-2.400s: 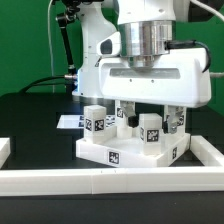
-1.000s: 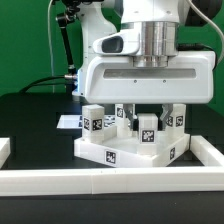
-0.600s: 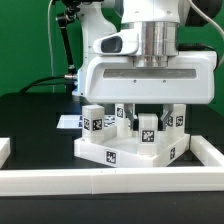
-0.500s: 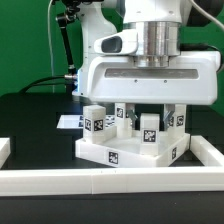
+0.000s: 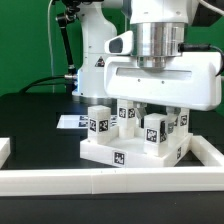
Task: Assemble square table
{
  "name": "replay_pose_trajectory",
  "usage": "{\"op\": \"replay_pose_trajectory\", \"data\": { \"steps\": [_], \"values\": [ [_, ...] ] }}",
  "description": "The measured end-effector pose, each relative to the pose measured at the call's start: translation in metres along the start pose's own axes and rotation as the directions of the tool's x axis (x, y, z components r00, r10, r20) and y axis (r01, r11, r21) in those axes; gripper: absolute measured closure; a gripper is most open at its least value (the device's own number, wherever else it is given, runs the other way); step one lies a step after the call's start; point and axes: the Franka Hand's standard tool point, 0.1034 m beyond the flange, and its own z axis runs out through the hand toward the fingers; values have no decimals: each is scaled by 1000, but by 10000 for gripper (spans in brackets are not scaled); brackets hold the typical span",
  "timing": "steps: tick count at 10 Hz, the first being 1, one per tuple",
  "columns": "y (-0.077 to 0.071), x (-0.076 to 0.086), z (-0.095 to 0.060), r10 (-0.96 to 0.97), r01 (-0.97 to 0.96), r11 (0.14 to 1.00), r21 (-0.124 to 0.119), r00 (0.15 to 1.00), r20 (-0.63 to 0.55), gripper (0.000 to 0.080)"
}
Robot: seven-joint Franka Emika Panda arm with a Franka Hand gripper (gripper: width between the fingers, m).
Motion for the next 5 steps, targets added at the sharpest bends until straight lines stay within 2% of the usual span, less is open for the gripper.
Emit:
{"op": "replay_pose_trajectory", "data": {
  "steps": [2,5],
  "values": [
    [6,4,0,154,-154,988,-13,988,4,509],
    [10,6,0,250,-250,968,-20,968,-1,508]
  ]
}}
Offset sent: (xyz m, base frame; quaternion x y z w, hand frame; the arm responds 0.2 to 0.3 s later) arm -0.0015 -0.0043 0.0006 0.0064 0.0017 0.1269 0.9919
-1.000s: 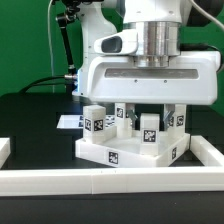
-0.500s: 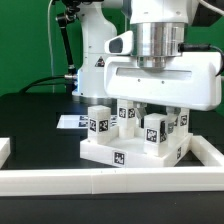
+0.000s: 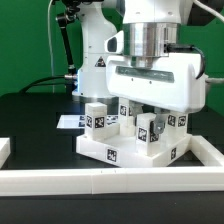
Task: Assemble square table
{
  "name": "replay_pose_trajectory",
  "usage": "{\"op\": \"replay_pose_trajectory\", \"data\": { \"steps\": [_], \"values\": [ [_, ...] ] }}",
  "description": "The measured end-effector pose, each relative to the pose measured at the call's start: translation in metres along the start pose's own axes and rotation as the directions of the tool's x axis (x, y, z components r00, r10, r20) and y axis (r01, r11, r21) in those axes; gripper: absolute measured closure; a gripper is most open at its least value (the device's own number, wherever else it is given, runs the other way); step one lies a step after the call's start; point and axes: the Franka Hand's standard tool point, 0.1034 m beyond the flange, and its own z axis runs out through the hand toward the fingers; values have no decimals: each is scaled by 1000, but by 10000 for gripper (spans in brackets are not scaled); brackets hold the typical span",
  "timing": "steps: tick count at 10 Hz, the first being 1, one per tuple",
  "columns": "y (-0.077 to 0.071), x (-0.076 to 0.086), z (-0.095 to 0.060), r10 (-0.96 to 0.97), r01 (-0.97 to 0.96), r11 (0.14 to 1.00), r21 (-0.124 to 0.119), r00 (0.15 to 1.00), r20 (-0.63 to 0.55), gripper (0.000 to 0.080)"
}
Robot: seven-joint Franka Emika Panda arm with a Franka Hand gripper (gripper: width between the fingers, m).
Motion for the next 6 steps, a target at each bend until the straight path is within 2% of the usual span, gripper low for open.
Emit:
{"op": "replay_pose_trajectory", "data": {
  "steps": [2,3,4,6],
  "values": [
    [0,1,1,-1,1,1000,-1,1000,-2,495],
    [0,0,1,-1,1,1000,-1,1000,-2,324],
    [0,0,1,-5,5,1000,-1,1000,-2,190],
    [-5,-7,-4,-111,111,994,6,994,-3,162]
  ]
}}
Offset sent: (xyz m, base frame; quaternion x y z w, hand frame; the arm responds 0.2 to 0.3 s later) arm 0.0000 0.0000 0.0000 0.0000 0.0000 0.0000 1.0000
